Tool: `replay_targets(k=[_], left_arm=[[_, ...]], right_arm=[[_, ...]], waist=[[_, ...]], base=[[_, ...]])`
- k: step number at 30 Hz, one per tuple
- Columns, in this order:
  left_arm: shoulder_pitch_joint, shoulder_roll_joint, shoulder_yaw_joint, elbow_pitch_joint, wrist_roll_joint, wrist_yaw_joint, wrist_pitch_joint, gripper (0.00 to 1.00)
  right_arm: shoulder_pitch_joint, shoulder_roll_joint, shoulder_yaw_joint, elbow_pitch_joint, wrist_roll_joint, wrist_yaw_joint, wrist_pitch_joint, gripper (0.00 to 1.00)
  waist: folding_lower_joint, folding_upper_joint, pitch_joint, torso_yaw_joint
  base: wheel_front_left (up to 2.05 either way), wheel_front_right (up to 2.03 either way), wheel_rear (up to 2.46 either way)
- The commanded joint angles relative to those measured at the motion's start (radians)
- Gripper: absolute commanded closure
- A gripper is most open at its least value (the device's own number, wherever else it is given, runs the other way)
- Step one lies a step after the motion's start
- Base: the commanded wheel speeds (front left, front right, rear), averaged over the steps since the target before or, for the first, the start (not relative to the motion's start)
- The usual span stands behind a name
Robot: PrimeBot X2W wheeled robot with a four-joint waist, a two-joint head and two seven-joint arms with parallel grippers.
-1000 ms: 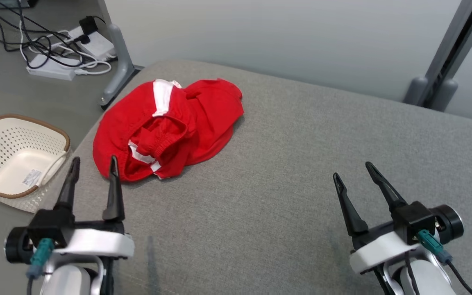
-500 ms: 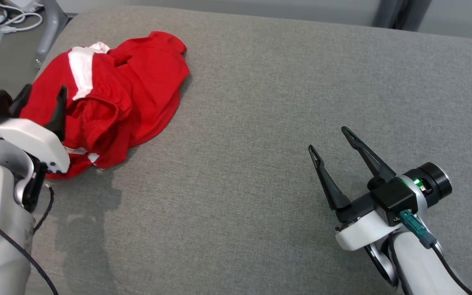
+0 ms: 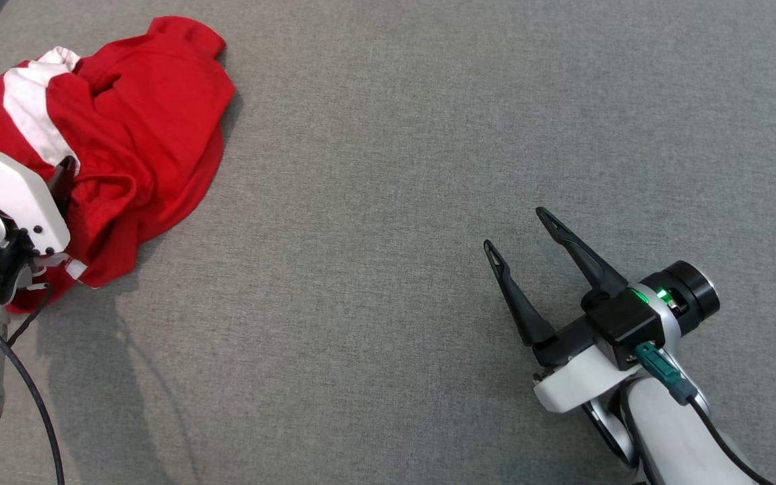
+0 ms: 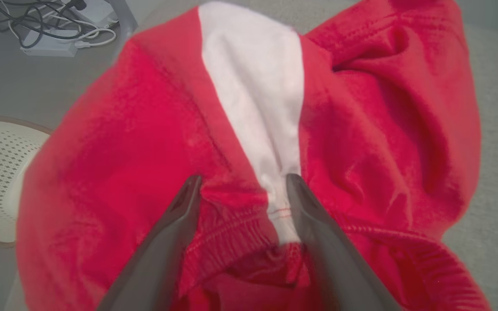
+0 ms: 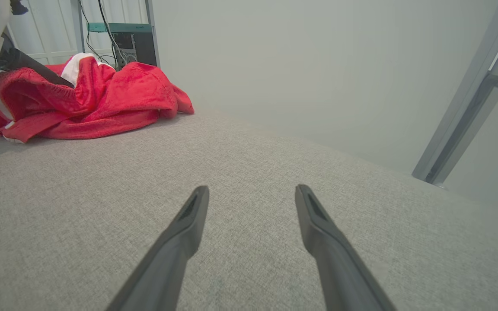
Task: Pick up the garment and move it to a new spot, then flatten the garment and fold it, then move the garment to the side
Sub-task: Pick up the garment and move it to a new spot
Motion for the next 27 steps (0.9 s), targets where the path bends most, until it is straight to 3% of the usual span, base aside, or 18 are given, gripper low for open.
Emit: replay_targets(k=[1, 2, 3, 4, 8, 13, 23, 27], left_arm=[[-0.02, 0.006, -0.003, 0.01, -0.006, 0.0, 0.004, 0.0], [-0.027, 0.009, -0.001, 0.024, -0.014, 0.0, 0.007, 0.0], [-0.031, 0.011, -0.004, 0.035, -0.015, 0.0, 0.007, 0.13], [-0.033, 0.011, -0.006, 0.045, -0.019, 0.0, 0.007, 1.0], [-0.04, 0.009, -0.032, 0.068, -0.037, 0.0, 0.006, 1.0], [-0.053, 0.026, -0.036, 0.076, -0.037, 0.0, -0.084, 1.0], [-0.066, 0.041, -0.027, -0.007, 0.005, 0.028, -0.475, 1.0], [-0.065, 0.023, -0.025, -0.096, 0.017, 0.027, -0.561, 1.0]], right_arm=[[-0.013, -0.003, 0.0, 0.002, 0.004, 0.0, -0.002, 0.0], [-0.015, -0.003, 0.001, 0.005, 0.004, 0.0, -0.002, 0.0], [-0.017, -0.002, 0.003, 0.007, 0.006, 0.0, -0.002, 0.0], [-0.018, -0.002, 0.002, 0.01, 0.007, 0.0, -0.002, 0.0], [-0.022, 0.0, -0.003, 0.016, 0.012, 0.0, -0.002, 0.0], [-0.014, 0.001, -0.012, 0.023, 0.012, 0.0, -0.002, 0.0], [0.027, 0.014, -0.04, 0.04, 0.027, 0.0, -0.002, 0.0], [0.05, 0.019, -0.062, 0.043, 0.035, 0.0, -0.002, 0.0]], waist=[[0.0, 0.0, 0.004, -0.004], [0.0, 0.0, 0.006, -0.005], [0.0, 0.0, 0.007, -0.007], [0.0, 0.0, 0.007, -0.008], [0.0, 0.0, 0.001, -0.009], [0.0, 0.0, -0.022, 0.0], [0.0, 0.0, -0.138, 0.026], [0.0, 0.0, -0.201, 0.034]], base=[[0.0, 0.0, 0.0], [0.0, 0.0, 0.0], [0.0, 0.0, 0.0], [0.0, 0.0, 0.0], [0.0, 0.0, 0.0], [0.0, 0.0, 0.0], [0.0, 0.0, 0.0], [0.0, 0.0, 0.0]])
